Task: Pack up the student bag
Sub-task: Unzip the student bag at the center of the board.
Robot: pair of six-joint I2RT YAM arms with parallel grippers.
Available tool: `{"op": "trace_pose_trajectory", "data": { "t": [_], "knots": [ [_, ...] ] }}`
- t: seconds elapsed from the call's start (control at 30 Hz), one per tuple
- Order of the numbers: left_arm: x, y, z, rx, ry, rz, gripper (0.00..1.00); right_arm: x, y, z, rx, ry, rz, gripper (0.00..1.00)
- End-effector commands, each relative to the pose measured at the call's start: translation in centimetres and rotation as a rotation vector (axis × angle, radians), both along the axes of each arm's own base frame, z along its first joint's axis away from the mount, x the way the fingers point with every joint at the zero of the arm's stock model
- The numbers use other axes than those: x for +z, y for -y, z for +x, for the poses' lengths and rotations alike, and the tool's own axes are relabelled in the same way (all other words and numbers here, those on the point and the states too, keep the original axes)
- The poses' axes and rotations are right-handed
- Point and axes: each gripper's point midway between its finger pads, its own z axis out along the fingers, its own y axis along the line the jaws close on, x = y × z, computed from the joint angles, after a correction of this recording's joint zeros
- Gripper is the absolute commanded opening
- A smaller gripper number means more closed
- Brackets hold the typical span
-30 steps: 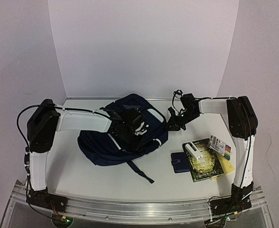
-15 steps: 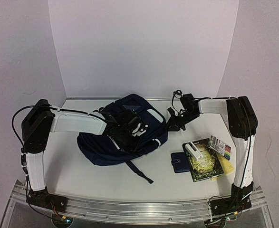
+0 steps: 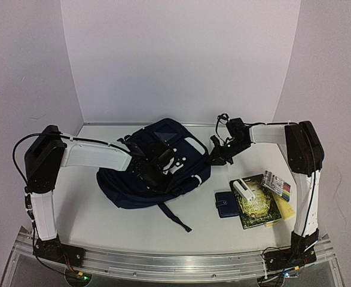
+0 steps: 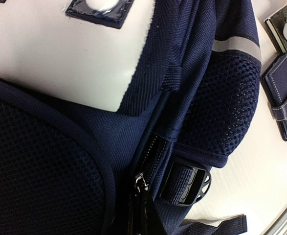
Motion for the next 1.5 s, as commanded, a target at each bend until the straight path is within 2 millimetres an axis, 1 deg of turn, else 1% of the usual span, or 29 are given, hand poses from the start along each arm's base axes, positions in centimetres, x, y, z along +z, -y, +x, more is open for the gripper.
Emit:
{"op": "trace_pose_trajectory", "data": {
  "t": [0.0, 0.1, 0.2, 0.3, 0.43, 0.57, 0.73, 0.8, 0.87, 1.0, 1.1, 1.13, 1.23, 1.27, 1.4, 1.47],
  "knots": [
    [-1.2, -4.7, -3.1, 0.008, -0.116, 0.163, 0.0, 3.4, 2.4, 4.5, -0.078, 0.184, -0.045, 0.0],
    [-0.2, -5.1, -4.2, -0.022, -0.108, 0.205, 0.0, 3.6, 2.7, 5.1, -0.089, 0.205, -0.062, 0.0],
    [1.0, -5.1, -5.9, -0.075, -0.078, 0.242, 0.0, 3.9, 3.3, 6.1, -0.112, 0.226, -0.081, 0.0],
    [2.4, -6.1, -6.6, -0.064, -0.059, 0.256, 0.0, 4.1, 4.1, 7.0, -0.138, 0.245, -0.099, 0.0],
    [3.2, -8.6, -7.0, -0.036, -0.041, 0.314, 0.0, 4.4, 4.9, 7.7, -0.16, 0.257, -0.11, 0.0],
    [3.0, -10.9, -8.1, -0.025, -0.053, 0.357, 0.0, 5.0, 6.0, 8.8, -0.188, 0.288, -0.135, 0.0],
    [2.3, -14.7, -9.2, 0.015, -0.062, 0.446, 0.0, 5.5, 8.6, 11.0, -0.249, 0.325, -0.171, 0.0],
    [2.0, -15.7, -9.5, 0.04, -0.063, 0.471, 0.0, 5.6, 9.3, 11.5, -0.267, 0.331, -0.181, 0.0],
    [2.0, -15.6, -9.7, 0.043, -0.064, 0.448, 0.0, 5.5, 9.6, 11.8, -0.272, 0.333, -0.182, 0.0],
    [1.9, -15.4, -10.3, 0.044, -0.091, 0.424, 0.0, 5.1, 9.8, 11.7, -0.269, 0.33, -0.193, 0.0],
    [2.2, -15.3, -10.2, 0.042, -0.092, 0.433, 0.0, 5.3, 10.1, 11.9, -0.27, 0.345, -0.21, 0.0],
    [2.1, -15.4, -10.1, 0.04, -0.091, 0.45, 0.02, 5.4, 10.2, 12.0, -0.272, 0.346, -0.209, 0.0],
    [2.0, -15.7, -8.9, 0.037, -0.05, 0.53, 0.06, 5.4, 9.7, 11.9, -0.265, 0.333, -0.184, 0.0],
    [1.5, -15.7, -8.4, 0.033, -0.042, 0.563, 0.06, 5.2, 9.5, 11.8, -0.262, 0.323, -0.168, 0.0],
    [0.3, -14.7, -6.5, 0.008, 0.012, 0.642, 0.1, 4.1, 8.7, 10.8, -0.246, 0.264, -0.124, 0.0],
    [-0.2, -14.2, -6.2, -0.006, 0.014, 0.655, 0.12, 4.0, 8.5, 10.3, -0.238, 0.25, -0.107, 0.0]
  ]
}}
